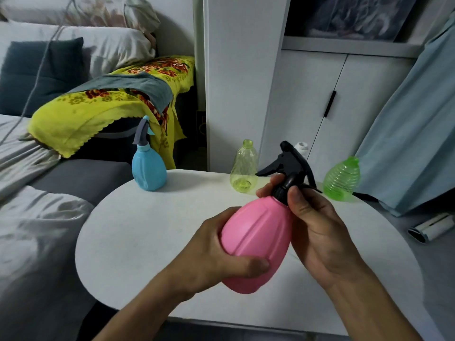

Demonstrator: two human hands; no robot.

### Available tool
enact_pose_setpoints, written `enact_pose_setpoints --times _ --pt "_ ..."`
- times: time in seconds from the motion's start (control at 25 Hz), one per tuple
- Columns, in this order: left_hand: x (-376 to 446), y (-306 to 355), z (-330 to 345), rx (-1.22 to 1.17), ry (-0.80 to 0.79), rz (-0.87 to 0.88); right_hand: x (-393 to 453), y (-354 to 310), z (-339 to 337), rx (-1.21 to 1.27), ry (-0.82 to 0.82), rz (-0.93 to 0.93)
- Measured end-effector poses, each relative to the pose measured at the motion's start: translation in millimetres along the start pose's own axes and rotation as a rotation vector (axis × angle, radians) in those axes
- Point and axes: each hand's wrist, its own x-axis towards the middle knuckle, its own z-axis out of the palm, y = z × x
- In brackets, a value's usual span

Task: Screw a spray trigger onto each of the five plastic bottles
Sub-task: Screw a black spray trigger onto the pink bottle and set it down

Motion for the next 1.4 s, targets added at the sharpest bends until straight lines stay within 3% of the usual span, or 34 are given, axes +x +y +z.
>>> enact_pose_setpoints --times 0.16,0.32,0.52,0.68,0.84,0.92,1.08,1.4 --pt "2.0 0.6 -7.0 0.195 -0.064 0.002 -2.2 1.4 -3.6 0.004 -0.027 0.129" --pt "4.0 0.7 -5.4 0.128 -0.237 -0.043 -5.5 6.2 -0.3 -0.065 0.016 0.157" --pt "2.8 -10.8 13.5 0.17 0.013 0.067 0.1 4.4 6.5 -0.157 0.235 0.074" --pt "2.7 -17.2 27.2 0.222 0.118 0.131 -0.2 3.3 5.2 -0.23 0.275 0.012" --pt "9.3 -9.4 4.7 -0.008 -0.19 -0.051 -5.1 -5.9 -2.1 -0.11 0.03 0.082" --pt "10.6 -7.7 0.5 -0.028 -0.252 -0.069 -6.3 -4.0 -1.8 -0.137 0.018 0.08" --pt "12.2 -13.5 17.1 0.036 -0.122 0.001 -3.9 0.3 1.2 -0.172 0.199 0.063" --pt "14.3 -24.7 20.8 0.097 -0.031 0.112 0.2 2.0 6.8 -0.287 0.317 0.029"
